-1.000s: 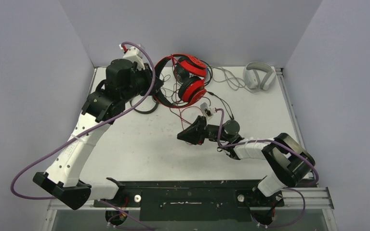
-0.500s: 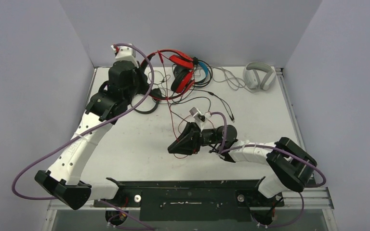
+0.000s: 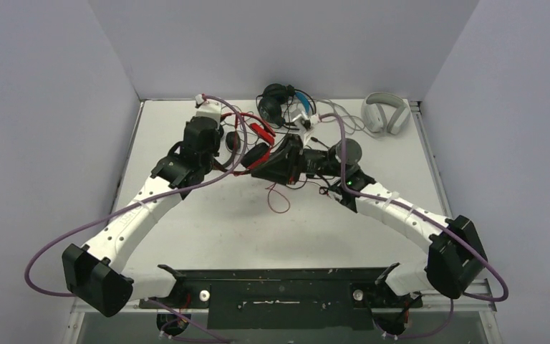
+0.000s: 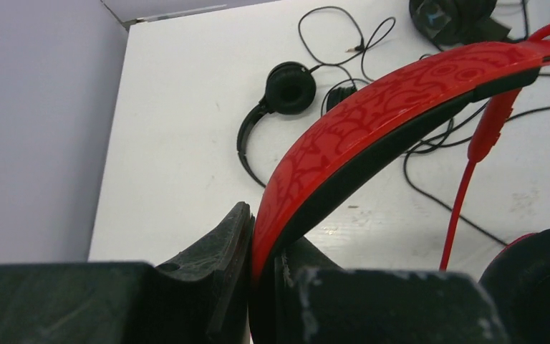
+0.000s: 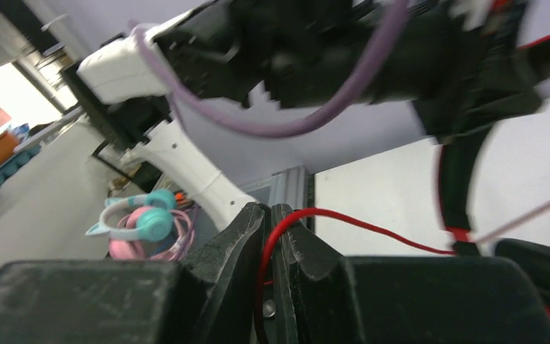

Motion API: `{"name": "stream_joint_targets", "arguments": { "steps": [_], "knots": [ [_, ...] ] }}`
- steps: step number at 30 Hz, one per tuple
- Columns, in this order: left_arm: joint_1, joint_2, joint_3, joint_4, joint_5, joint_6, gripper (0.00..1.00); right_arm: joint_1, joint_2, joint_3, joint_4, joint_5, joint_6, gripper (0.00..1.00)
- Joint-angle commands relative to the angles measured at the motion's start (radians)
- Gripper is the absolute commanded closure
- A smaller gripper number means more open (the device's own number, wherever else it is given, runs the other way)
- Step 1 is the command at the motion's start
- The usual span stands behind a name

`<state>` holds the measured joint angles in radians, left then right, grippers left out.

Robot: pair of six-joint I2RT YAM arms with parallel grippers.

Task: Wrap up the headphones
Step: Wrap the headphones cable around the headphones.

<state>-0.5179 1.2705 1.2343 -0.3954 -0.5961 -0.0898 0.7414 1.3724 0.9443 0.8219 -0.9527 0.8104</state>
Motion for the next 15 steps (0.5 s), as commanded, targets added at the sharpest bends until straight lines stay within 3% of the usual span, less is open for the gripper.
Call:
{"name": "stream_joint_targets", "arguments": {
  "steps": [1,6,10,12,15],
  "knots": [
    [-0.005,-0.094,-0.048,0.183,0.0,0.203,1.0,-0.137,-0.02,0.125,-0.274,-0.074,-0.063,0.88],
    [-0.016,-0.107,-0.078,0.079,0.102,0.337,1.0,-0.254,0.057,0.306,-0.749,-0.151,-0.307,0.93],
    [-0.047,-0.08,-0.026,-0.101,0.195,0.372,1.0,-0.288,0.132,0.487,-1.153,-0.065,-0.633,0.98],
    [-0.056,-0.058,0.013,-0.196,0.283,0.359,1.0,-0.285,0.162,0.545,-1.234,0.008,-0.698,1.0],
    [-0.09,-0.033,0.056,-0.298,0.354,0.334,1.0,-0.29,0.169,0.536,-1.175,0.057,-0.687,1.0]
  ]
}}
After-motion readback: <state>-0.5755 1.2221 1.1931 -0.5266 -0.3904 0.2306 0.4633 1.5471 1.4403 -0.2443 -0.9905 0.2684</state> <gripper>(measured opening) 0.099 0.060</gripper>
